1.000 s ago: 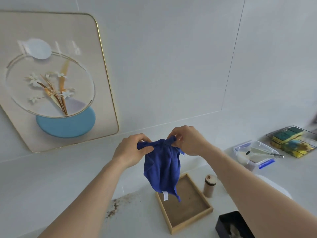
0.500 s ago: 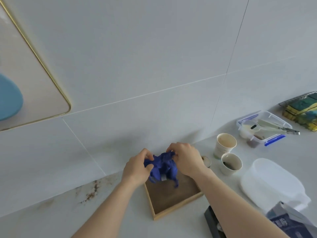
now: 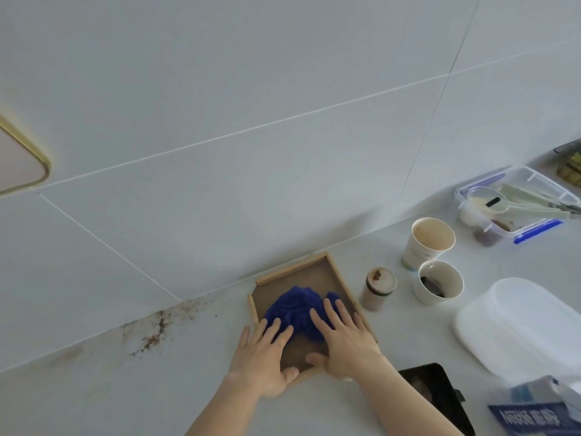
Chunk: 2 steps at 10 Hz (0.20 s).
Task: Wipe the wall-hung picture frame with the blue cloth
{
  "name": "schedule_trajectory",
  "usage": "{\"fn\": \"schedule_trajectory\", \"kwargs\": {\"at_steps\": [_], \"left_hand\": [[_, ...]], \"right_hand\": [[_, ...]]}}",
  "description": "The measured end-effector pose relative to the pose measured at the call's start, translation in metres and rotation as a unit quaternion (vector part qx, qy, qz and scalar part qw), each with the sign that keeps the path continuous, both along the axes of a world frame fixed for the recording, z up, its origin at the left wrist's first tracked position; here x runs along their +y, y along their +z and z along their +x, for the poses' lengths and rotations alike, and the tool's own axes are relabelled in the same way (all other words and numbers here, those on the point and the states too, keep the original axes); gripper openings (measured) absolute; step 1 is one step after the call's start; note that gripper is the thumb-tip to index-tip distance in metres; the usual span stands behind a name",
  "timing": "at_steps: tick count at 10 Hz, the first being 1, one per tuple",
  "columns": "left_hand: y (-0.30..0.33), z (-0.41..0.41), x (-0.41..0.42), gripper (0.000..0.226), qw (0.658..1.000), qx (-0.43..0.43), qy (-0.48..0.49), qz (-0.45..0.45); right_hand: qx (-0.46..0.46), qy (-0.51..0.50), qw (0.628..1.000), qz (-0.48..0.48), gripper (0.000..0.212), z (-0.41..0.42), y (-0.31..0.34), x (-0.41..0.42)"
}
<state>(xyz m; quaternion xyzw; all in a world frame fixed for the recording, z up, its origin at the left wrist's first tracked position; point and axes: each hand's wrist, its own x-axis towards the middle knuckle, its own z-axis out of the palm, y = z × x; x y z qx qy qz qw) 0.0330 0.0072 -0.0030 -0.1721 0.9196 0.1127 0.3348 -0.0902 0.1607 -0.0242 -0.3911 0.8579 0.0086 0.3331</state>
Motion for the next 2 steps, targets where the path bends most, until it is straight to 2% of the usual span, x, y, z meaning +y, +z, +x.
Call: {"fn": "schedule_trajectory", "kwargs": {"at_steps": [1,2], "left_hand": [[-0.003,0.0008,-0.0016,0.086,1.0,0.008,-0.011,-0.027],[0.0009,0.0003,-0.0034,0.089,0.999,0.028,-0.008,-0.039]], "right_hand": [[0.002,-0.01,1.0,0.006,0.108,0.0031,-0.0036,-0.0014],[0.007,-0.03,0.999,-0.034,0.123,0.0047,0.0026,-0.0028]]}}
